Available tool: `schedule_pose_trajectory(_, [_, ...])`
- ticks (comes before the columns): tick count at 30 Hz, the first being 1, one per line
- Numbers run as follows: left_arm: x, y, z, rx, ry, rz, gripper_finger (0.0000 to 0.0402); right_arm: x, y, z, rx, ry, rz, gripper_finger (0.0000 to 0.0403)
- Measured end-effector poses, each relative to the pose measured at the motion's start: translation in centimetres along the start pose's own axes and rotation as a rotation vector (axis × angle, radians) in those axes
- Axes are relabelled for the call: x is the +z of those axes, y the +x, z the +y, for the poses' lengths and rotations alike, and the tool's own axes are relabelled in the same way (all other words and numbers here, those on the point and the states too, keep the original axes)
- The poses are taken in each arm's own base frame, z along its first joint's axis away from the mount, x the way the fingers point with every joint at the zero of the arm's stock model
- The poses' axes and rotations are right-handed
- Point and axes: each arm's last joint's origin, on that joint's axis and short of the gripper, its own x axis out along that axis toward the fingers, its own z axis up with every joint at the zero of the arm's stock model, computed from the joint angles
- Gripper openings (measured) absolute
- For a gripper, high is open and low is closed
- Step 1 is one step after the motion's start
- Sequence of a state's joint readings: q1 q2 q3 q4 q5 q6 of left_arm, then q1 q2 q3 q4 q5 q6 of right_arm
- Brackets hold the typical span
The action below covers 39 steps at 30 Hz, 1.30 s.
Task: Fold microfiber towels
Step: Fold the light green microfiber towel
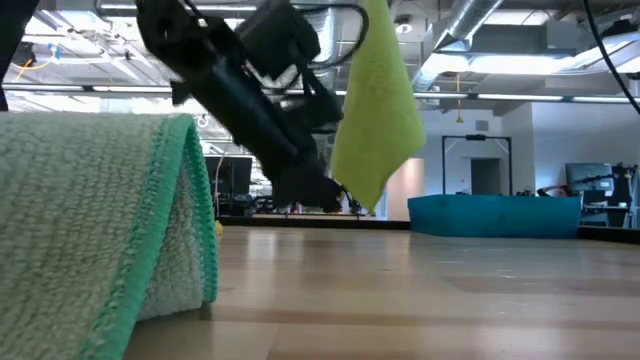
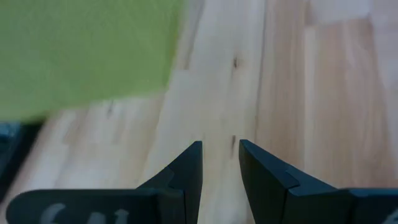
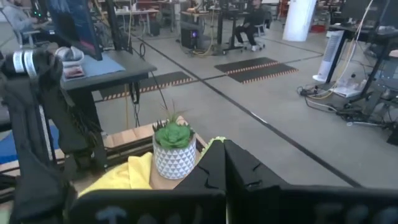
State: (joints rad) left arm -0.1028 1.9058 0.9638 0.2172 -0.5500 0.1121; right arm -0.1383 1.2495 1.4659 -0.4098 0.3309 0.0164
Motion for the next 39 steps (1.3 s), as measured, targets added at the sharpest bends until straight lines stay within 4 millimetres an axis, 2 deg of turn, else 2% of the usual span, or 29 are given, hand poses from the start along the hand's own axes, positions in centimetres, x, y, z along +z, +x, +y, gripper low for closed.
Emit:
schedule_pose_trajectory(5, [-0.2,1.4,-0.4,0.071,-0.172,-0.053,0.0097,0.1,0.0,0.0,-0.004,0.001,-0.001,0.0008])
schedule_pose_trajectory(10, [-0.7,2.7,-0.6,0.097,-0.204,-0.1,0.0097,0.1,-0.1,0.0,-0.004,0.0,0.001,0.0008])
schedule_pose_trajectory(16, [-1.0,4.3,-0.5,0.096,-0.355,-0.179,0.0097,0.1,-0.1,0.0,-0.004,-0.002,0.0,0.0008])
schedule_pose_trajectory(19, [-1.3,4.7,-0.4,0.129,-0.323,-0.185,0.0097,0.1,-0.1,0.0,-0.004,-0.001,-0.001,0.0008])
schedule_pose_trajectory(22, [-1.9,5.2,-0.6,0.252,-0.289,-0.18,0.0097,0.1,-0.1,0.0,-0.003,-0.012,-0.002,0.0008])
schedule_pose_trajectory(26, [-2.1,5.6,-0.6,0.344,-0.316,-0.19,0.0097,0.1,-0.1,0.0,-0.004,-0.016,-0.004,0.0008])
schedule_pose_trajectory(31, [-1.8,5.4,-0.5,0.345,-0.321,-0.219,0.0097,0.2,-0.1,0.0,-0.006,-0.014,-0.01,0.0008])
schedule_pose_trajectory(35, [-1.6,5.5,-0.7,0.256,-0.313,-0.236,0.0097,0.2,-0.1,0.0,-0.007,-0.015,-0.01,0.0008])
schedule_pose_trajectory(39, [-1.6,5.5,-0.8,0.24,-0.332,-0.243,0.0097,0.2,-0.1,0.0,-0.007,-0.015,-0.01,0.0008])
